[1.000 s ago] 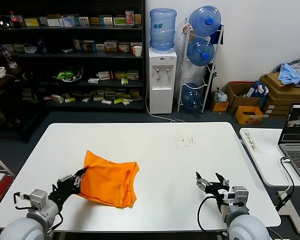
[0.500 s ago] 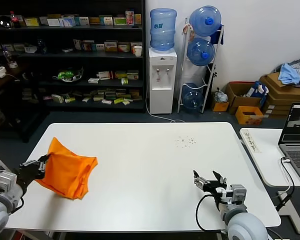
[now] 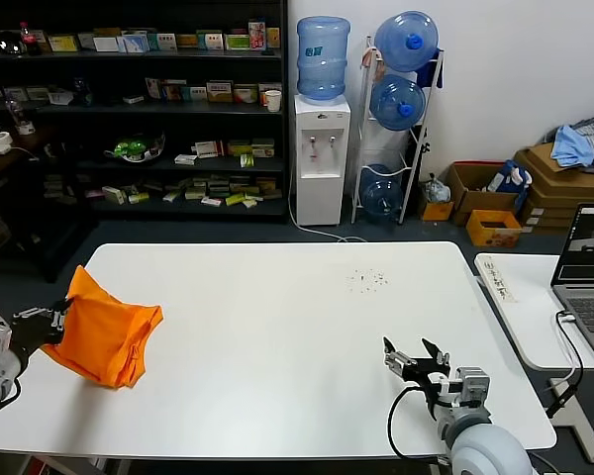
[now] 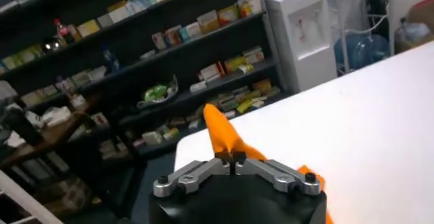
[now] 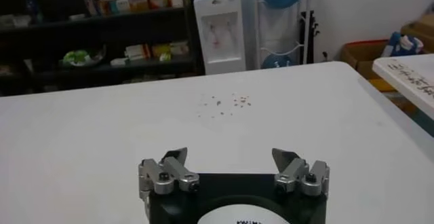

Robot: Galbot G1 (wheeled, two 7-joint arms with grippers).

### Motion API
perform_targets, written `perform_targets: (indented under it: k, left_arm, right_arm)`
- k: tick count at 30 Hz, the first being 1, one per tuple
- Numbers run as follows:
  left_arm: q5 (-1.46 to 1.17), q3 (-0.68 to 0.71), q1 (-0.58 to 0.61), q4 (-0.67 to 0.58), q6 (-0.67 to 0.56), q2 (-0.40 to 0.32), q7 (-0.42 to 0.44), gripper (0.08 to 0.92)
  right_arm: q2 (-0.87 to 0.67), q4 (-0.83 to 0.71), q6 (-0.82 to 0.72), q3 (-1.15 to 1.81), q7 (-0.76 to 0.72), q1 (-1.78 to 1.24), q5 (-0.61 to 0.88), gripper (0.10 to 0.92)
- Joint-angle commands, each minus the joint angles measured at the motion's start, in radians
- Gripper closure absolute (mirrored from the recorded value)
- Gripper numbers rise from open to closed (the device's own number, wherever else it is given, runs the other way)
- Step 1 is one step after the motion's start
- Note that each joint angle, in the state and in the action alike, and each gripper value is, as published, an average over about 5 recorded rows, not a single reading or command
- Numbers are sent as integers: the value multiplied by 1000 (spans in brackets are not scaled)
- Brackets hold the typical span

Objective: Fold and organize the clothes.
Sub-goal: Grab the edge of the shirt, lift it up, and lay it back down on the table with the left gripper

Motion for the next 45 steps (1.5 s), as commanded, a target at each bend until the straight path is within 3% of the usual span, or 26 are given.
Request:
perform_targets:
  k: [1,4,7,10,14,22,45]
  left_arm:
    - [-649,278,-136,-262,23,-48,-294,897]
    - [-784,555,-312,-317,-51,-151,-389,897]
    - [-786,785,-469,-289,-103,-301,-453,897]
    - [-735,916,-574,-208,-128,-429,-483,897]
    - [-651,1000,-624,-108,-139,-519,-473,897]
    - [-487,1015,-640,10,-147,-579,-423,897]
    - [-403,1048,-656,46,-148,-687,-426,897]
  right_arm:
    - [10,6,-5,38,8,-38,-10,203]
    - [22,-6,-11,64,16,-56,-6,203]
    - [41,-28,-17,86,27,-69,1,203]
    - [62,-48,-19,106,33,-83,-6,203]
    - [81,-54,-18,130,33,-104,-20,203]
    - [103,-50,-13,150,27,-135,-37,203]
    - [95,-31,-10,138,23,-126,-35,203]
